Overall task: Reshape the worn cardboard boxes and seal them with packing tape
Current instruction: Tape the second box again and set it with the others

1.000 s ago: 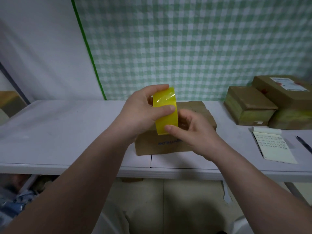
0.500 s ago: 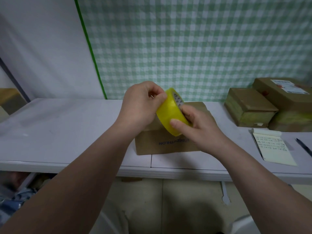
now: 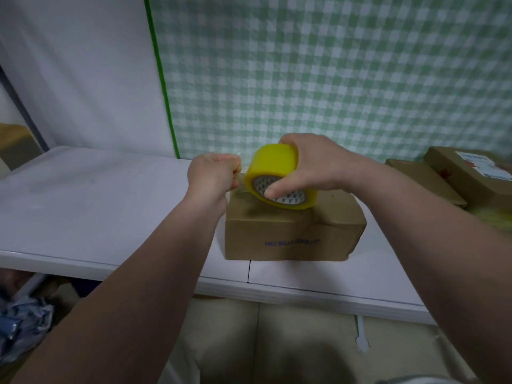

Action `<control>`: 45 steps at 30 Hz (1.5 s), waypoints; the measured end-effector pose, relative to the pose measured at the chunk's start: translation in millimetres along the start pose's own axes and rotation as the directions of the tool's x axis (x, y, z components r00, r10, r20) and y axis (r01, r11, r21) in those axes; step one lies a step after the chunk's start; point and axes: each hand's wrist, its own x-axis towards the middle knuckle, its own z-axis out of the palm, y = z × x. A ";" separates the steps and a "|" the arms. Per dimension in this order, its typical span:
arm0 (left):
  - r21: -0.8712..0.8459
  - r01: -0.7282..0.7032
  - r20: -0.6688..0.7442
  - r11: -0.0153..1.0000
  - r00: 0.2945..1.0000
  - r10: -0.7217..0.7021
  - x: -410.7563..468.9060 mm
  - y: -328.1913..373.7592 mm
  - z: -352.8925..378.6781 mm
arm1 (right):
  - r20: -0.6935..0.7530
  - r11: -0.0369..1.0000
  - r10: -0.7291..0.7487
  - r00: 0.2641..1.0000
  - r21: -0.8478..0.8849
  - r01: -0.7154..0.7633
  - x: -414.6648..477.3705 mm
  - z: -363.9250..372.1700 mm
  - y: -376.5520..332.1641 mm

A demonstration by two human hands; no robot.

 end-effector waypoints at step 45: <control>0.195 0.097 -0.077 0.976 0.994 -0.083 48.5 -132.8 -13.3 | -0.575 0.891 0.360 0.734 0.445 -0.088 25.2 88.1 57.6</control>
